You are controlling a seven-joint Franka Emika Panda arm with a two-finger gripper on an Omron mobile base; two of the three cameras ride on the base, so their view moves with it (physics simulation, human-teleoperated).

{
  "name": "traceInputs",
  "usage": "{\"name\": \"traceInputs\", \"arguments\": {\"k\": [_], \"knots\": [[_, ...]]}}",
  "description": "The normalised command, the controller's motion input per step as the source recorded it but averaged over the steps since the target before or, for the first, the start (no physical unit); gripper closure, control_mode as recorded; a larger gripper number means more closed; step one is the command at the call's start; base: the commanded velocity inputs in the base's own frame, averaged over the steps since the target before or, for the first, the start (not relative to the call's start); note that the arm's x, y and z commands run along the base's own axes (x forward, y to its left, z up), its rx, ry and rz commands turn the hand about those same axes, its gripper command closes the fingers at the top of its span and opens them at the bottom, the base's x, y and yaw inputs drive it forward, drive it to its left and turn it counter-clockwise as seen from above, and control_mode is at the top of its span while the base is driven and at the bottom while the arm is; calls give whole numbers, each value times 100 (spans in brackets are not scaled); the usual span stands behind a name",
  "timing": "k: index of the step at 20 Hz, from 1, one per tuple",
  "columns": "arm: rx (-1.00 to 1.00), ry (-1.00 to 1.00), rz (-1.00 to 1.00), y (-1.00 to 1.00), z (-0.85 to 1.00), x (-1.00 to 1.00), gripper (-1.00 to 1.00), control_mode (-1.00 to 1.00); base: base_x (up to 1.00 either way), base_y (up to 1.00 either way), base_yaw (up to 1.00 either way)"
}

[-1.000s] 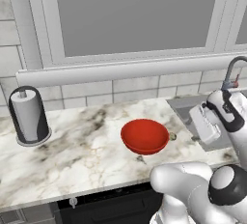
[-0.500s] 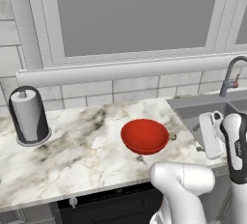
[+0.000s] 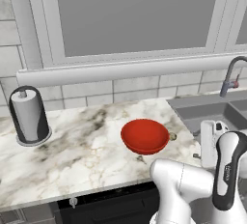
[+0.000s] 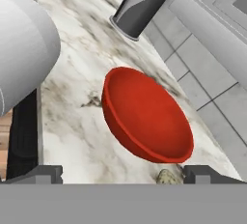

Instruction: Gather the eggs and milk located in the vicinity of the sink area and place them right next to the bowl.

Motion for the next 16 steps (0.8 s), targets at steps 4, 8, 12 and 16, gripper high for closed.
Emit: {"name": "traceInputs", "arguments": {"k": [4,8,12,16], "knots": [[0,0,0,0,0,0,-100,100,-61,-39,0],[0,0,0,0,0,0,-100,100,-100,-64,0],[0,0,0,0,0,0,-100,100,-70,-65,0],[0,0,0,0,0,0,-100,100,-2,-93,0]]}}
